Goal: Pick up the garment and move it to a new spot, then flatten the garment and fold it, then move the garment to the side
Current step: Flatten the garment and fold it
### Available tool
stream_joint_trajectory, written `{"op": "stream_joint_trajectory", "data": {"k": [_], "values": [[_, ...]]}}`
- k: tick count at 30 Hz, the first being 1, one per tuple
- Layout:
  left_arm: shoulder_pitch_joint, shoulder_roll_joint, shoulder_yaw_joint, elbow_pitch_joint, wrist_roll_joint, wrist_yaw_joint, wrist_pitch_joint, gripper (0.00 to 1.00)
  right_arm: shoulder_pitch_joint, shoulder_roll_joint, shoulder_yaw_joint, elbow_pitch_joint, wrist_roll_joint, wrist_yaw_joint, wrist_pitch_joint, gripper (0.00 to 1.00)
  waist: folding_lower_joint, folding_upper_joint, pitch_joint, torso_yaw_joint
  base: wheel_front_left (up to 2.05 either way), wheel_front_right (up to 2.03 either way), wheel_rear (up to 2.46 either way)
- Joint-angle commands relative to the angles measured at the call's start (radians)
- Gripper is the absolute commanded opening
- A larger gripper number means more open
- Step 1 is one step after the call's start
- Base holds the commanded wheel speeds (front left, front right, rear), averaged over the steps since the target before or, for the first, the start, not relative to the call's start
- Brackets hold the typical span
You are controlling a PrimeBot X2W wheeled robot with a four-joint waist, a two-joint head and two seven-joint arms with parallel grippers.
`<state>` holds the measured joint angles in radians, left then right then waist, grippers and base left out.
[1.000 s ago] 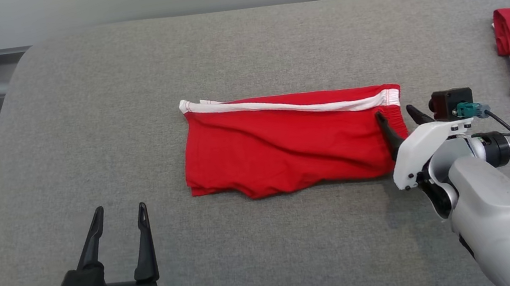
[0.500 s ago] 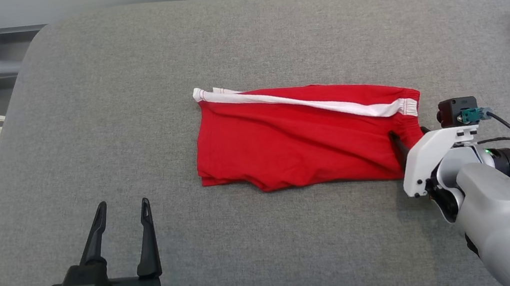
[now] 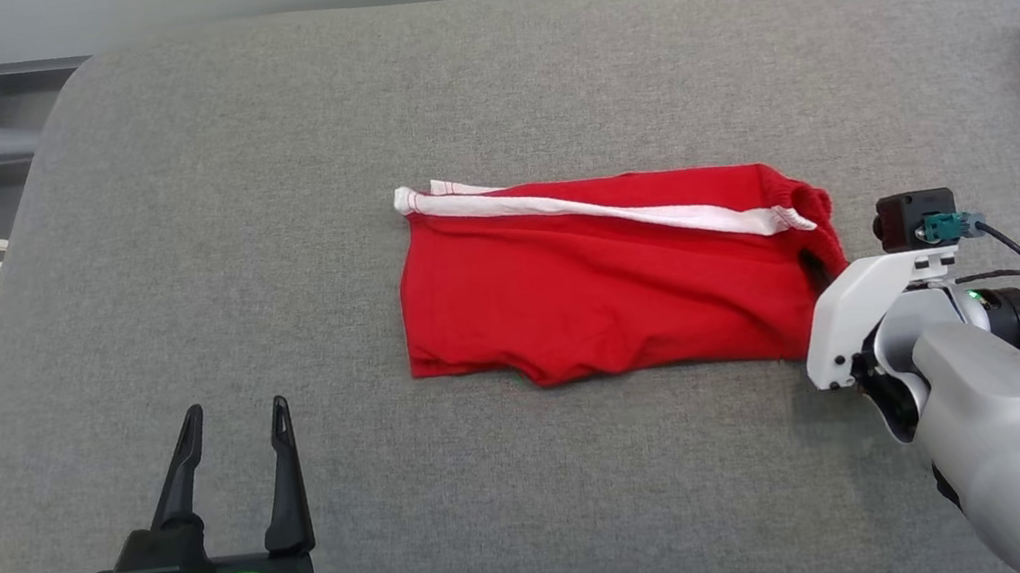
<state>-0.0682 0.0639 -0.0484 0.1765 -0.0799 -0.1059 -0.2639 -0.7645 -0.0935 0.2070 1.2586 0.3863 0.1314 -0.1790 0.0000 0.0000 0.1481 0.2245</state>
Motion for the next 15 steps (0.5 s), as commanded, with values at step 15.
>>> {"op": "stream_joint_trajectory", "data": {"k": [15], "values": [[0.029, -0.002, 0.002, -0.013, 0.000, 0.002, 0.001, 1.00, 0.003, -0.140, 0.129, -0.107, 0.086, -0.001, 0.049, 0.00, 0.0000, 0.0000, -0.036, -0.072, 0.00, 0.00, 0.00]]}}
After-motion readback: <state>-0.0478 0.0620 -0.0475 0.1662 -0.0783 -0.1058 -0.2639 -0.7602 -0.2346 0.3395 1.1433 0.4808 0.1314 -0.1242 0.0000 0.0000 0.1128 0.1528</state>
